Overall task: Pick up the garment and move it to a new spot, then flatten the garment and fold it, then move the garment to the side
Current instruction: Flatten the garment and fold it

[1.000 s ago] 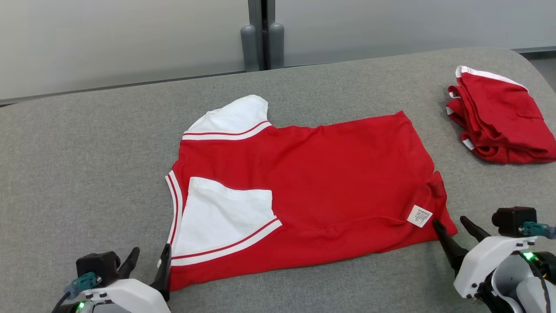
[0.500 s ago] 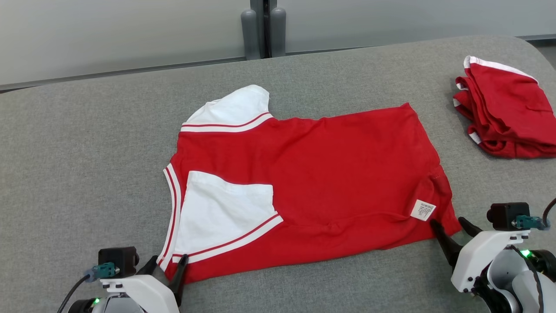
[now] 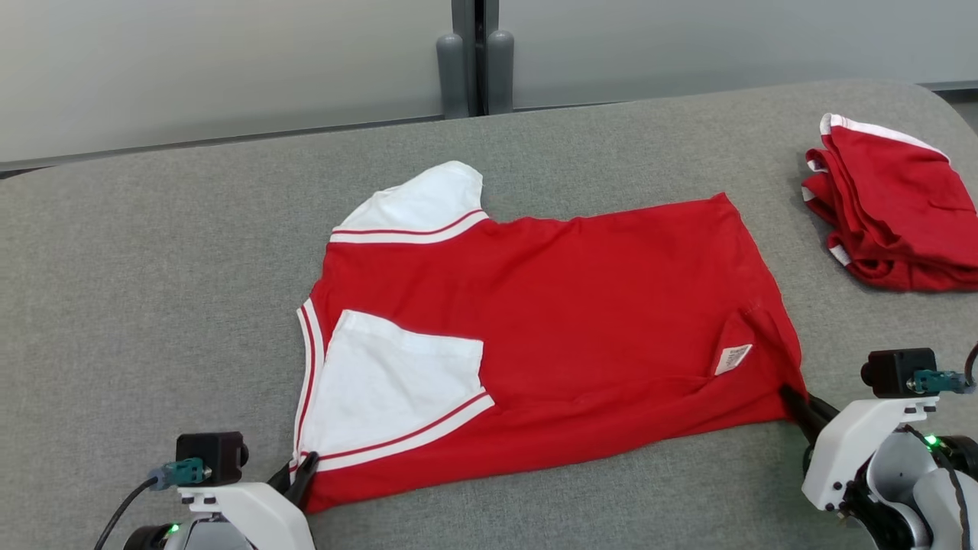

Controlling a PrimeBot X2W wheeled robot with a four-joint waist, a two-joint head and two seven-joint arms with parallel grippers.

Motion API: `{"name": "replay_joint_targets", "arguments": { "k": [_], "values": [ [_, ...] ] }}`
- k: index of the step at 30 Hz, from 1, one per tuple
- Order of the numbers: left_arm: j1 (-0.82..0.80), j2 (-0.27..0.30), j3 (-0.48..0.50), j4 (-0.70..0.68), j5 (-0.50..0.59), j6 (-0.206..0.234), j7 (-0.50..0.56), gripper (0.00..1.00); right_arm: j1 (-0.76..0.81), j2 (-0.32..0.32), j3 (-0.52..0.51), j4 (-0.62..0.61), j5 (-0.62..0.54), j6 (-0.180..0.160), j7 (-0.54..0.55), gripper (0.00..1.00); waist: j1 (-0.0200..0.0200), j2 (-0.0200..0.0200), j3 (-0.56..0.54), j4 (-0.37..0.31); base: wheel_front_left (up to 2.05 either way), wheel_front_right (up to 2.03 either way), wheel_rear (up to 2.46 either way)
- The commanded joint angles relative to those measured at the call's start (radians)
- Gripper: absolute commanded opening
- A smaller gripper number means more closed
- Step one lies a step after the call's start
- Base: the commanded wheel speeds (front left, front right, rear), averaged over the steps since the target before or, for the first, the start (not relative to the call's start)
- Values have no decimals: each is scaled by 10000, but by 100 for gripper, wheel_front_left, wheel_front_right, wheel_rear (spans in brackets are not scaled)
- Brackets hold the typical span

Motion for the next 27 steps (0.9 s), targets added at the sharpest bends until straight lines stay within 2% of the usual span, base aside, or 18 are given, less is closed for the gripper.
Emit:
{"name": "replay_joint_targets", "arguments": {
  "k": [1,9,12,18,19,20,21,22,23,27],
  "values": [
    [170,182,76,-107,-88,15,61,0,182,-174,-65,-99,106,-21,51,0,0,0,-112,73,0,0,0],
    [1126,810,140,-1128,-366,420,559,0,1600,-771,-355,-1570,394,-22,1205,0,0,0,-309,193,0,0,0],
    [1530,1036,172,-1684,-408,732,719,0,2322,-926,-740,-2270,503,-23,1862,0,0,0,-328,196,0,0,0],
    [2218,1378,133,-2391,-726,1054,1248,0,3398,-768,-1815,-3414,53,-24,3088,0,0,0,-393,78,0,0,0],
    [2331,1415,95,-2466,-784,1064,1343,0,3534,-685,-1977,-3549,-53,-24,3211,5,0,0,-406,55,0,0,0],
    [2384,1443,73,-2521,-840,1087,1433,0,3625,-602,-2167,-3709,-162,-24,3278,45,0,0,-416,38,0,0,0],
    [2421,1476,71,-2565,-869,1115,1490,0,3690,-494,-2306,-3885,-246,-24,3334,98,0,0,-427,28,0,0,0],
    [2397,1540,67,-2606,-803,1151,1527,44,3754,-383,-2407,-4034,-316,-24,3420,100,0,0,-444,17,0,0,0],
    [2326,1589,82,-2632,-721,1182,1494,100,3823,-290,-2529,-4199,-355,-24,3442,100,0,0,-466,2,0,0,0],
    [1920,1750,190,-2827,-393,1221,1332,100,3923,-67,-2977,-4851,-585,-19,3303,100,0,0,-581,-100,0,0,0]
  ]
}}
